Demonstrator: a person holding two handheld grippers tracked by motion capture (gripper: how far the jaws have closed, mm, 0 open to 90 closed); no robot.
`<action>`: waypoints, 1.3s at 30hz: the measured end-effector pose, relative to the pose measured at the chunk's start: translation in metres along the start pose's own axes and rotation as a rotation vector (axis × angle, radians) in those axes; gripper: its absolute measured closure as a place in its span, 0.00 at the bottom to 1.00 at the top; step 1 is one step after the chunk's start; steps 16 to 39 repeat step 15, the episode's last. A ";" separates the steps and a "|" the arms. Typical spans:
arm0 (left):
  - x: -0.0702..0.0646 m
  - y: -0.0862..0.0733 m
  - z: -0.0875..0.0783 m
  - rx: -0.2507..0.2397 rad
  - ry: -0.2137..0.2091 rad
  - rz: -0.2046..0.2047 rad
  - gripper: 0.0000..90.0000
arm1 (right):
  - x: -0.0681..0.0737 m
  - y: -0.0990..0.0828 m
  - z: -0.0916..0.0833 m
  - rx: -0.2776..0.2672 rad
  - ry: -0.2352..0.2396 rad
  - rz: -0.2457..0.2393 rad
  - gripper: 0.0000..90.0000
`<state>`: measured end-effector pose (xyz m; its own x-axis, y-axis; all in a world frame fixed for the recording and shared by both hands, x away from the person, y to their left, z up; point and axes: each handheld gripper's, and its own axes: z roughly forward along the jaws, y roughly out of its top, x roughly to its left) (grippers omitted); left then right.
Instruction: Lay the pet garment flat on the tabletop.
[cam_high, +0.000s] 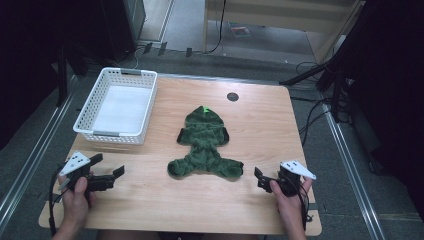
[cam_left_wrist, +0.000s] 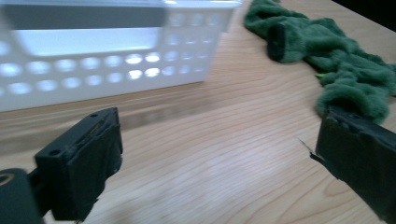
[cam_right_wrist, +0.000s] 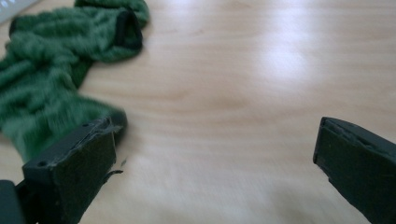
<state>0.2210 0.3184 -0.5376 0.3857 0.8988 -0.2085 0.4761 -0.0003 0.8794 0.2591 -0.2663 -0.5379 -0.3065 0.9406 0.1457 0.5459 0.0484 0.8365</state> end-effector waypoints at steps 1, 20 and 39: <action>0.004 0.000 -0.003 -0.016 0.014 -0.012 0.00 | -0.002 -0.005 -0.005 0.006 0.002 0.005 0.00; 0.012 -0.005 0.011 -0.012 0.078 -0.015 0.00 | -0.027 -0.022 -0.045 -0.052 -0.064 0.075 0.05; 0.012 -0.005 0.011 -0.012 0.078 -0.015 0.00 | -0.027 -0.022 -0.045 -0.052 -0.064 0.075 0.05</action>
